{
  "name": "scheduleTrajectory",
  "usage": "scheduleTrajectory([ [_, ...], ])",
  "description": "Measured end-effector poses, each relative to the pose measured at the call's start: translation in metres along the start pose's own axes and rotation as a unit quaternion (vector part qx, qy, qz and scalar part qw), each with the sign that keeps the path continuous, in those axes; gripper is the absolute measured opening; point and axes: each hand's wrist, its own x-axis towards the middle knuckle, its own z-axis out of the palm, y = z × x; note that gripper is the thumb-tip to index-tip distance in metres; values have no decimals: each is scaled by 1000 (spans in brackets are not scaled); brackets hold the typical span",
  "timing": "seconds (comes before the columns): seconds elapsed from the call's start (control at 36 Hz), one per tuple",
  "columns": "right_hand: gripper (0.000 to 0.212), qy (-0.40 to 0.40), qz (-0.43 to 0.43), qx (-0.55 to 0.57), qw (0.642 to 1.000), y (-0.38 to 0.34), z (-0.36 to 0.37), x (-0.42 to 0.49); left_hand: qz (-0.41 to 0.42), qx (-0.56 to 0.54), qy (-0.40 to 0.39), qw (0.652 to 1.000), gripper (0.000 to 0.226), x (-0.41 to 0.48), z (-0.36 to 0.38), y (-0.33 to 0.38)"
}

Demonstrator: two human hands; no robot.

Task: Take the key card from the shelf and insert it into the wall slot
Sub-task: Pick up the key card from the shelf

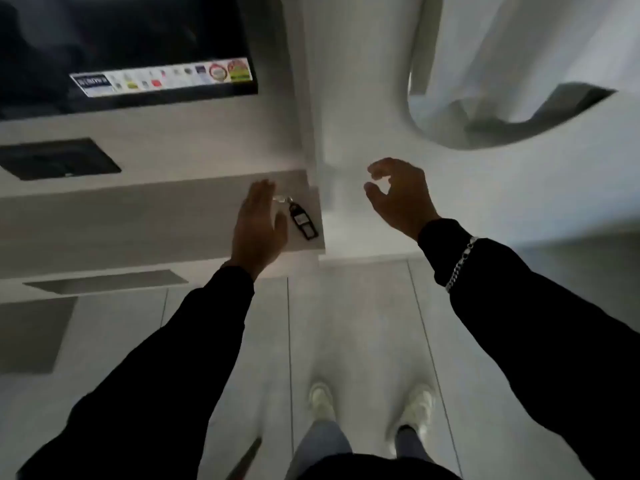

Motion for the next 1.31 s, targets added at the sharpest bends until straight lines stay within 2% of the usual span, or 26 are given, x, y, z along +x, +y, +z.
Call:
scheduleTrajectory([
  [0.06, 23, -1, 15, 13, 1000, 1, 24, 4, -69, 8, -63, 996, 65, 3, 7, -13],
  [0.11, 21, -36, 44, 37, 998, 0, 48, 1, -121, 37, -127, 984, 69, 4, 17, -27],
  [0.19, 18, -62, 53, 46, 996, 6, 83, 2, -151, 94, -180, 967, 68, 5, 37, -49],
  [0.33, 16, -83, 68, 27, 994, 8, 124, 11, -154, 142, -150, 966, 82, 4, 58, -58],
  [0.47, 38, -120, 43, -37, 991, -2, 145, 17, -134, 162, -131, 969, 83, 5, 61, -61],
  [0.56, 42, -141, 80, -46, 986, -5, 145, 22, -130, 164, -134, 969, 82, 7, 61, -59],
  [0.67, 37, -172, 84, -76, 978, -4, 149, 29, -132, 169, -130, 968, 80, 8, 62, -57],
  [0.72, 41, -177, 87, -65, 978, -4, 151, 32, -135, 168, -128, 968, 80, 8, 63, -57],
  [0.86, 19, -152, 104, -20, 983, -5, 145, 33, -132, 175, -125, 968, 79, 8, 64, -57],
  [0.92, 24, -133, 148, 3, 980, -6, 142, 33, -132, 176, -126, 967, 78, 7, 64, -56],
  [0.97, 23, -111, 261, 129, 950, -9, 136, 35, -134, 174, -121, 968, 78, 7, 64, -56],
  [1.06, 7, -119, 378, 326, 859, -18, 123, 33, -132, 172, -118, 969, 79, 8, 63, -55],
  [1.08, 3, -125, 396, 365, 833, -22, 117, 31, -132, 171, -120, 969, 79, 8, 63, -55],
  [1.17, 9, -158, 422, 429, 783, -27, 97, 20, -134, 165, -126, 969, 81, 9, 59, -52],
  [1.31, 12, -157, 446, 486, 735, -34, 60, -11, -146, 147, -156, 966, 81, 13, 53, -46],
])
